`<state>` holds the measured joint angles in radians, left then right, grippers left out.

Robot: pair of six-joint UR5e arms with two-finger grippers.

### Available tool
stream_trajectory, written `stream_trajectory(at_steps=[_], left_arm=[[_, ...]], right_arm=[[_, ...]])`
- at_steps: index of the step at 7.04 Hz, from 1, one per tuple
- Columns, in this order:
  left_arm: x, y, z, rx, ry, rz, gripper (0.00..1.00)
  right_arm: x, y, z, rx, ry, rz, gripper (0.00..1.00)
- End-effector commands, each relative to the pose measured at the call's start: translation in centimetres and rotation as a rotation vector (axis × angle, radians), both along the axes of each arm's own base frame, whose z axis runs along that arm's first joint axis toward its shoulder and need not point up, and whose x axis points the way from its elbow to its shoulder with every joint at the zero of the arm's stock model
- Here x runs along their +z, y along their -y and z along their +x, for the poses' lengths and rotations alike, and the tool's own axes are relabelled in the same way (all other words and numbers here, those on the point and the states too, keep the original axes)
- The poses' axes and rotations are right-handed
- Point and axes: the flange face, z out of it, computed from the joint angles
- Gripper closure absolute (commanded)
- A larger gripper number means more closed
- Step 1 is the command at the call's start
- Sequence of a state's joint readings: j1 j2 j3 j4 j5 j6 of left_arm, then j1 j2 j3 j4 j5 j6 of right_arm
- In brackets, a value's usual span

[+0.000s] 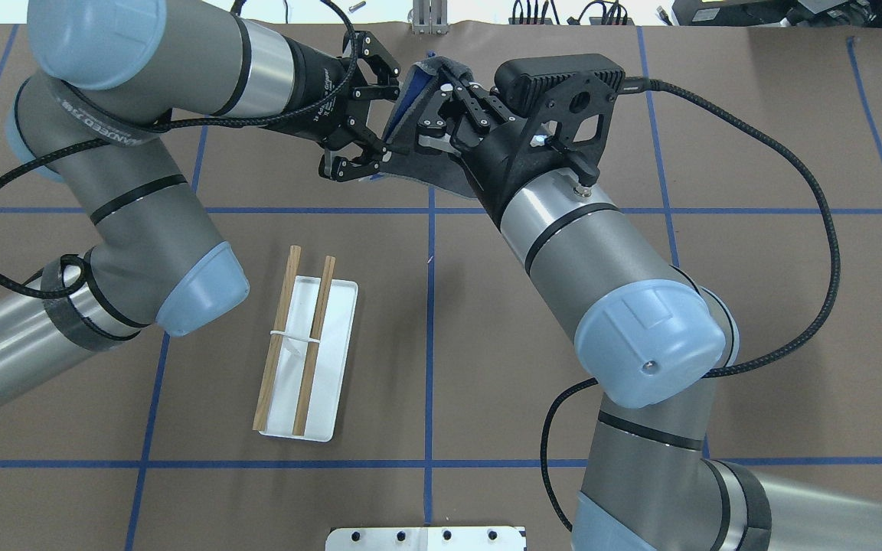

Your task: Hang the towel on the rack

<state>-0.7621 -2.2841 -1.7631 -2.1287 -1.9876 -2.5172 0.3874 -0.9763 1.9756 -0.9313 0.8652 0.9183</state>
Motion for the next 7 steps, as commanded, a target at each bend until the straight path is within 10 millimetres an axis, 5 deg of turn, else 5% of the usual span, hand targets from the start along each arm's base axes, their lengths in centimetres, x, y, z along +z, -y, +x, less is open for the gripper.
stream_trajectory(at_steps=[1, 2, 3, 4, 7], left_arm=[[-0.4, 0.2, -0.7, -0.037, -0.025, 0.042, 1.0], [-0.4, 0.6, -1.2, -0.054, -0.029, 0.045, 1.0], [-0.4, 1.1, -1.8, -0.066, -0.028, 0.045, 1.0], [-0.3, 1.9, -2.8, -0.089, -0.025, 0.044, 1.0], [1.4, 6.1, -6.3, -0.172, 0.018, 0.014, 1.0]], right_arm=[[0.4, -0.9, -0.7, -0.021, 0.0, -0.004, 1.0], [0.6, -1.4, -1.2, -0.033, 0.001, -0.006, 1.0], [0.3, -1.6, -1.3, -0.041, 0.063, -0.036, 0.22], [-0.1, -1.9, -0.5, -0.046, 0.136, -0.062, 0.0], [1.0, -4.0, -0.3, -0.141, 0.15, -0.078, 0.0]])
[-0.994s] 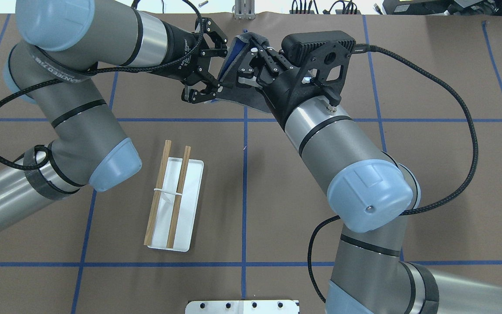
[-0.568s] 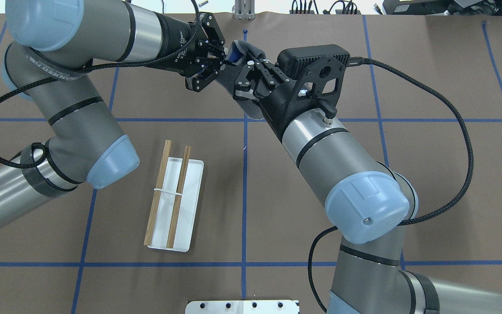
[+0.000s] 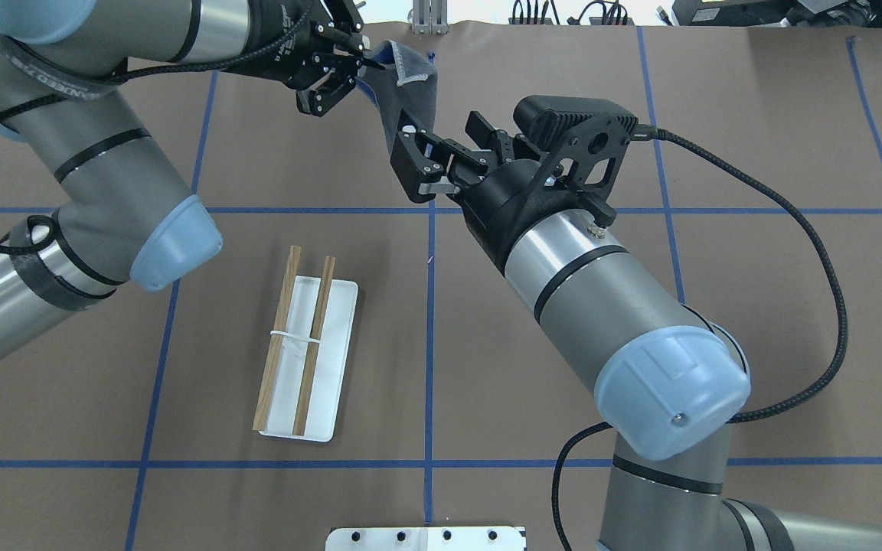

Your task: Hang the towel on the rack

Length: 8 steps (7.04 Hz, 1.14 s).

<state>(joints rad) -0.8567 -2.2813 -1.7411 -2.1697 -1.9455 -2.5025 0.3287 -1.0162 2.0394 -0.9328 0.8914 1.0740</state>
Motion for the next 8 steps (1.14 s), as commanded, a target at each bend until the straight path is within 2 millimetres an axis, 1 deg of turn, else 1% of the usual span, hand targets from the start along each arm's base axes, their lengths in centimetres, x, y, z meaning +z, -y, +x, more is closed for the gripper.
stream_trajectory(at_steps=[1, 2, 3, 4, 5, 6, 7, 8], left_arm=[[1.3, 3.4, -3.1, -0.067, 0.037, -0.008, 1.0], [2.4, 3.6, -3.9, -0.061, 0.069, 0.033, 1.0], [4.0, 2.3, -4.3, -0.011, 0.118, 0.119, 1.0], [5.0, 0.5, -4.9, 0.068, 0.137, 0.182, 1.0], [5.6, -1.3, -5.6, 0.13, 0.144, 0.231, 1.0], [5.6, -2.8, -5.7, 0.151, 0.155, 0.292, 1.0], [5.1, -4.5, -4.3, 0.201, 0.165, 0.37, 1.0], [6.3, -7.3, -1.9, 0.284, 0.208, 0.499, 1.0]], right_arm=[[2.2, -0.6, -0.7, -0.079, -0.025, -0.024, 0.0], [3.3, 0.1, -0.5, -0.111, -0.052, -0.033, 0.0], [4.7, 2.4, 0.1, -0.14, -0.146, -0.08, 0.0], [6.4, 6.2, 1.9, -0.195, -0.258, -0.171, 0.0], [8.4, 10.1, 4.4, -0.253, -0.341, -0.272, 0.0], [10.6, 13.6, 5.5, -0.272, -0.371, -0.342, 0.0], [12.7, 16.7, 6.9, -0.303, -0.418, -0.375, 0.0], [14.2, 19.2, 9.1, -0.334, -0.462, -0.381, 0.0]])
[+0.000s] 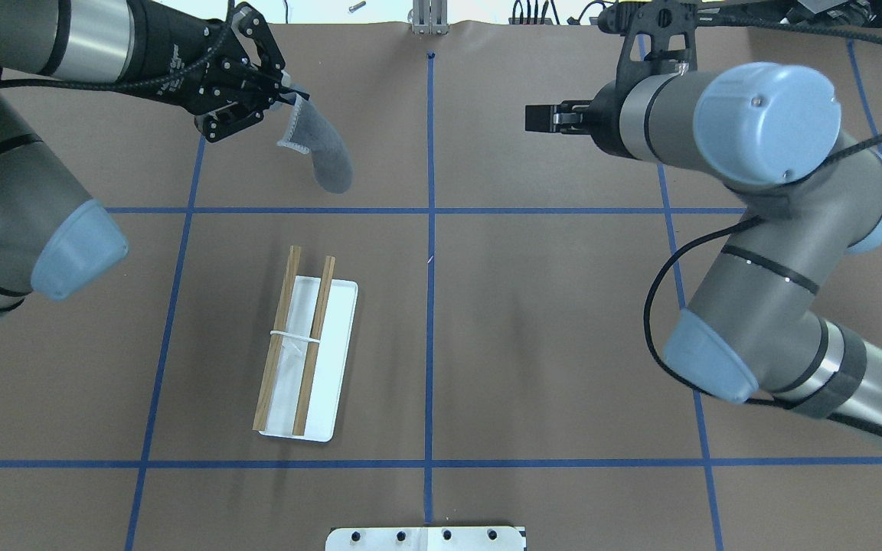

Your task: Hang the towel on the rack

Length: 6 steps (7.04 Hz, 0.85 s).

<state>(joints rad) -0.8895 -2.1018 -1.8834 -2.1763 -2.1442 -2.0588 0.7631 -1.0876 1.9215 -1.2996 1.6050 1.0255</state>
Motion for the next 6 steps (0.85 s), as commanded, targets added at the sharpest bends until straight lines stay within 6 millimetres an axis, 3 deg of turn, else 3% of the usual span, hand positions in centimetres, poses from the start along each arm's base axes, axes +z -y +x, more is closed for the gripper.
stream_trajectory(at_steps=[1, 3, 4, 5, 6], left_arm=[[1.9, -5.6, 4.8, 0.169, 0.078, 0.256, 1.0], [5.5, -8.4, 6.8, 0.276, 0.165, 0.485, 1.0], [6.0, -8.6, 6.6, 0.342, 0.169, 0.559, 1.0], [7.6, -7.5, 5.0, 0.378, 0.2, 0.635, 1.0], [10.7, -6.6, 3.8, 0.41, 0.258, 0.729, 1.0]], right_arm=[[3.8, 5.2, 3.9, -0.079, -0.076, -0.047, 0.0], [6.2, 8.0, 7.1, -0.171, -0.11, -0.064, 0.0], [7.0, 8.8, 8.7, -0.202, -0.162, -0.068, 0.0], [7.6, 9.4, 9.8, -0.232, -0.214, -0.062, 0.0], [8.1, 9.7, 10.6, -0.263, -0.245, -0.06, 0.0]])
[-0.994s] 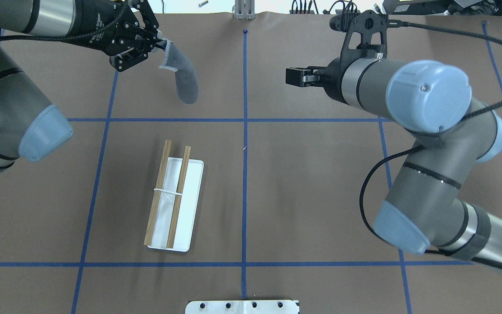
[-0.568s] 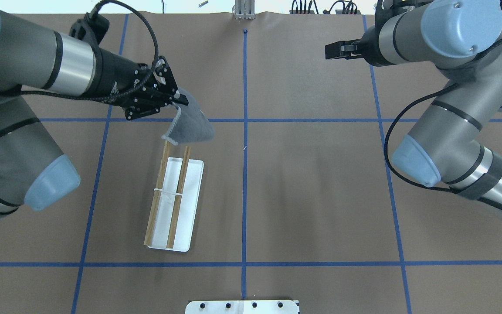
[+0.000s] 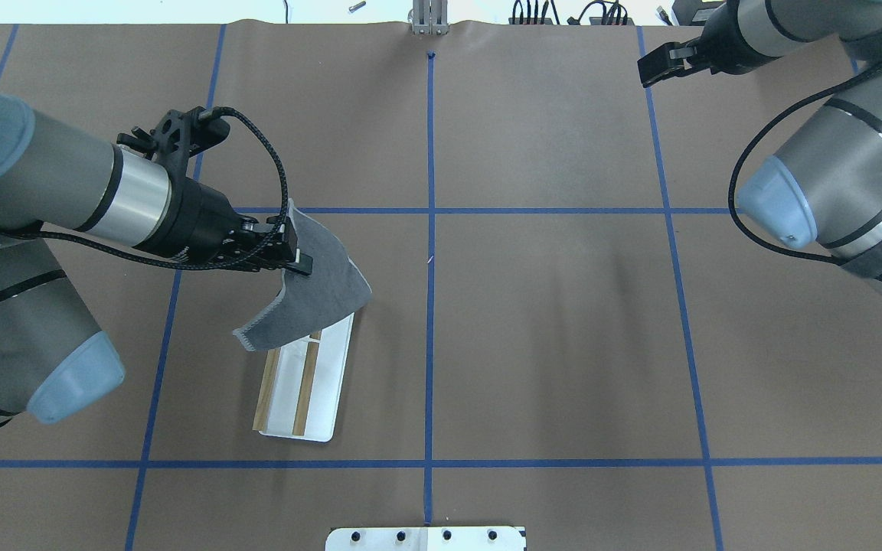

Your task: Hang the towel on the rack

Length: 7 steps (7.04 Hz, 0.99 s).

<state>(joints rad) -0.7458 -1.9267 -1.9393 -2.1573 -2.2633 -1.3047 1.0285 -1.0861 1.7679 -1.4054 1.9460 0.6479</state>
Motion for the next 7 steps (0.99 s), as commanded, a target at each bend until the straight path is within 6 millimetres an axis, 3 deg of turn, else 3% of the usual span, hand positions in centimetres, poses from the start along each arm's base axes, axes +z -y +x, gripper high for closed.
stream_trajectory(at_steps=[1, 2, 3, 4, 5, 6, 7], left_arm=[[6.2, 1.2, -1.6, 0.074, 0.092, 0.186, 1.0], [8.4, 1.4, -1.6, 0.095, 0.124, 0.233, 1.0], [9.8, 1.5, -1.6, 0.094, 0.147, 0.236, 1.0], [10.9, 1.9, -1.1, 0.1, 0.161, 0.226, 1.0], [12.0, 2.3, -0.4, 0.095, 0.182, 0.218, 0.82], [12.3, 2.8, -0.4, 0.067, 0.197, 0.227, 0.02], [12.2, 3.0, -0.4, 0.061, 0.199, 0.228, 0.01]], right_arm=[[1.4, 0.7, 1.9, -0.074, -0.073, -0.008, 0.0], [2.7, 1.4, 3.2, -0.125, -0.139, -0.001, 0.0], [4.1, 2.1, 5.0, -0.188, -0.176, 0.015, 0.0], [5.0, 2.5, 5.6, -0.203, -0.182, 0.012, 0.0], [5.5, 2.9, 5.8, -0.215, -0.192, 0.014, 0.0], [6.3, 3.4, 6.0, -0.229, -0.193, 0.005, 0.0], [7.0, 3.8, 6.4, -0.245, -0.186, -0.002, 0.0]])
